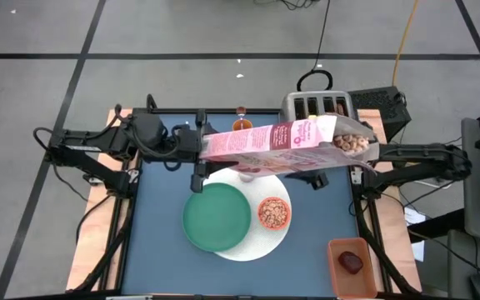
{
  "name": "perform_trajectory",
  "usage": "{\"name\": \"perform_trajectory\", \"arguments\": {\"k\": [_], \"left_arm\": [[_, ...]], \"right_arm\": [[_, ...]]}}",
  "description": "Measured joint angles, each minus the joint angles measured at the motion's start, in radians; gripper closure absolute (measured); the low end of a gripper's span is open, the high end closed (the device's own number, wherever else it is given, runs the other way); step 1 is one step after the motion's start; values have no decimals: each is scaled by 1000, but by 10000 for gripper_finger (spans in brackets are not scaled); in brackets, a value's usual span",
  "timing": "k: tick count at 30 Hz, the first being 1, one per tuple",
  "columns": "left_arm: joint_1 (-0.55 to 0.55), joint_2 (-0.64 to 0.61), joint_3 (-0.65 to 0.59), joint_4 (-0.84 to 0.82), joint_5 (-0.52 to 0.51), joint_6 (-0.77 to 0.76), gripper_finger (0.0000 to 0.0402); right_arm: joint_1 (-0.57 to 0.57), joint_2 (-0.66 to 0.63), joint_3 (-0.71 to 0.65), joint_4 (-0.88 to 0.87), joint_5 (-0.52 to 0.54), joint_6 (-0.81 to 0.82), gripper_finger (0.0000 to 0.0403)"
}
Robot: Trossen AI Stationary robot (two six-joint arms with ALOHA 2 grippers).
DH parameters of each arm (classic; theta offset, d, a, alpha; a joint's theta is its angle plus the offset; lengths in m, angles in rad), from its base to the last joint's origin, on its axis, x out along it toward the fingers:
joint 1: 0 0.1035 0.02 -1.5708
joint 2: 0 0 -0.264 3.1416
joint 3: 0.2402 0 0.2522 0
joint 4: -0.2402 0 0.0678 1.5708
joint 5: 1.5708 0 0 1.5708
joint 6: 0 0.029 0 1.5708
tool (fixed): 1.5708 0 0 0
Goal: Arrange a breakfast setting
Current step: Pour the cereals from the cereal box into the orange bowl
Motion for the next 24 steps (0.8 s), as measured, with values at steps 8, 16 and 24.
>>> {"name": "perform_trajectory", "arguments": {"k": [8,16,24], "left_arm": [[0,0,0,0,-31,7,167],[-1,-4,2,15,-31,9,167],[0,-5,3,25,-44,22,167]], "right_arm": [[38,28,0,75,1,-36,78],[43,74,-1,209,1,-68,78],[40,111,-1,272,92,-64,78]]}}
